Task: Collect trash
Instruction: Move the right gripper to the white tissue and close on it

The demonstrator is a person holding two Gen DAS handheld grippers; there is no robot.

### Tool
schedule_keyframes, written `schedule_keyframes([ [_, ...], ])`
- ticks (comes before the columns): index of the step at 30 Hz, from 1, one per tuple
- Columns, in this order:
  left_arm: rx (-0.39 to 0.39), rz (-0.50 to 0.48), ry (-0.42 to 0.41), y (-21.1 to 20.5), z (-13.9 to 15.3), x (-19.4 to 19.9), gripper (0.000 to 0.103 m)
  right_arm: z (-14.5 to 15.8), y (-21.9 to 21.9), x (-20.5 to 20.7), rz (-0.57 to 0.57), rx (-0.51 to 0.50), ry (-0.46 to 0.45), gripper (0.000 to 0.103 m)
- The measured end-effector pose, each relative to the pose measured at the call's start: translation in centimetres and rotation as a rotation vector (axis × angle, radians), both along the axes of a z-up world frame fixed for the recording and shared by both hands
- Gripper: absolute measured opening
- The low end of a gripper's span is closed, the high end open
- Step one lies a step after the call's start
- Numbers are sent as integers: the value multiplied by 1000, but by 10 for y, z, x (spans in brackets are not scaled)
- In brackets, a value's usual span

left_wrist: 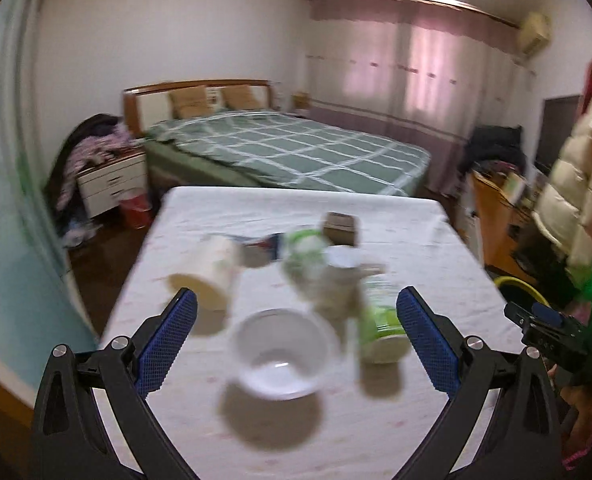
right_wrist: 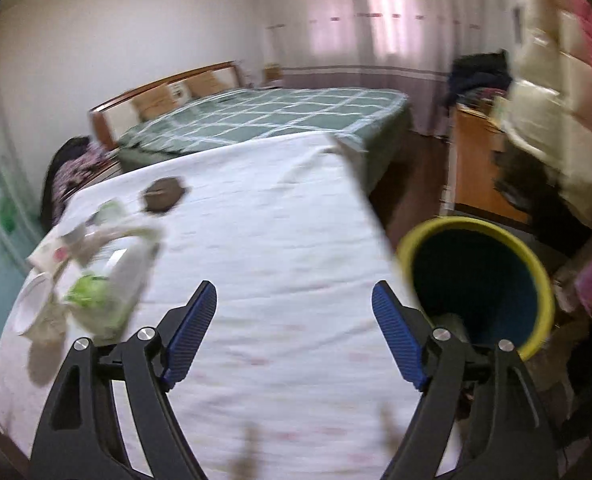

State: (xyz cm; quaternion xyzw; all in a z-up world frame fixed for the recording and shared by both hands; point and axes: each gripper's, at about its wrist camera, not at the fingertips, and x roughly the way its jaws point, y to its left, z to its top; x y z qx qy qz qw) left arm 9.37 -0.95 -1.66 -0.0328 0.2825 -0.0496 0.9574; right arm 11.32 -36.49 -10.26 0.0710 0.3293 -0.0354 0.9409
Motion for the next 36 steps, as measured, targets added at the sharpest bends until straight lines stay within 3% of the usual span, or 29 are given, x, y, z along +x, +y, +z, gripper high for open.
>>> schedule_keyframes([
  [8, -22, 67, 37, 53, -24, -7, 98, 12, 92, 34, 171, -23, -19, 76],
  [19, -70, 61, 66, 59, -41, 5, 98, 5, 143, 117, 297, -108, 99, 48],
  [29, -90, 52, 87, 59, -50, 12, 98, -10, 161, 148, 331, -154, 163, 35],
  [34, -90, 41, 93, 54, -53, 14, 98, -12, 162, 150, 344, -164, 164, 7],
  [36, -91, 37, 96, 51, -55, 15, 98, -9, 159, 152, 347, -133, 162, 6],
])
